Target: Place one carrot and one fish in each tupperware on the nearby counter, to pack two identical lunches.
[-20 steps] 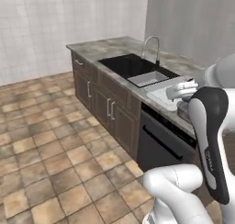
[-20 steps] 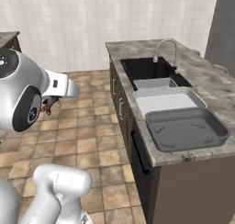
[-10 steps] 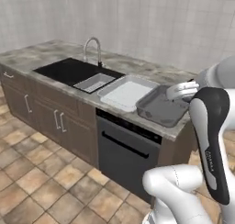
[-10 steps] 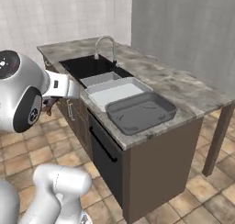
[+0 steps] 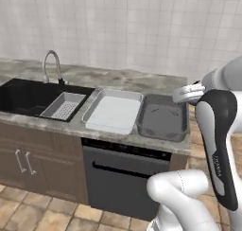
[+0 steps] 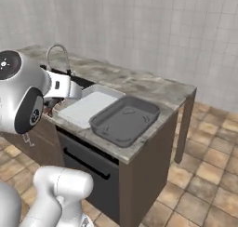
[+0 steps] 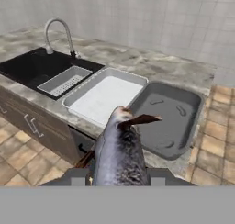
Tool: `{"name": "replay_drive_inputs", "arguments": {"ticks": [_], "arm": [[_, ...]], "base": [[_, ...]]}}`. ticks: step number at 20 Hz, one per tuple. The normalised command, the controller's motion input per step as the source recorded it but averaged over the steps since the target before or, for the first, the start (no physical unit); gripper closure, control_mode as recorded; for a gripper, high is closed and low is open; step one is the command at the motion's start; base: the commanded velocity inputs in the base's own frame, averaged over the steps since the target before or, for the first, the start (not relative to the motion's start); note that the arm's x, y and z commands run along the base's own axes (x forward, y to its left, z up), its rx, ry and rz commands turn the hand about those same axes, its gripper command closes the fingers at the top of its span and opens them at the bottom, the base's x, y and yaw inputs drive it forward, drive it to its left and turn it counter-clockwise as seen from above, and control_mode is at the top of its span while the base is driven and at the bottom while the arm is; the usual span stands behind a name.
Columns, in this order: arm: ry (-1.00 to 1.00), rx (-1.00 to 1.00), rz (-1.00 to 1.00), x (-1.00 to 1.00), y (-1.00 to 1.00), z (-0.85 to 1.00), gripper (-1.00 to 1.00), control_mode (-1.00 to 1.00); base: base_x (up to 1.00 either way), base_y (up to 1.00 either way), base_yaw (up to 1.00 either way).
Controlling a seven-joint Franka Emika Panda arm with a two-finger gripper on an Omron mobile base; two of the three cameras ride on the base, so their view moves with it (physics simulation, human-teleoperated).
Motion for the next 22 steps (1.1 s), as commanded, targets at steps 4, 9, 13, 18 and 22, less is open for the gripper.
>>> {"name": "replay_drive_inputs", "arguments": {"ticks": [4,9,13,18,22], "arm": [[0.00,0.00,0.00,0.00,0.00,0.00,1.00,1.00],[0.00,0.00,0.00,0.00,0.00,0.00,1.00,1.00],[0.00,0.00,0.00,0.00,0.00,0.00,1.00,1.00],[0.00,0.00,0.00,0.00,0.00,0.00,1.00,1.00],[0.00,0.00,0.00,0.00,0.00,0.00,1.00,1.00]], "base": [[0.26,0.60,-0.62],[0.14,0.05,-0.59],[0.30,0.17,-0.57],[0.44,0.55,-0.47],[0.32,0.57,-0.28]]}}
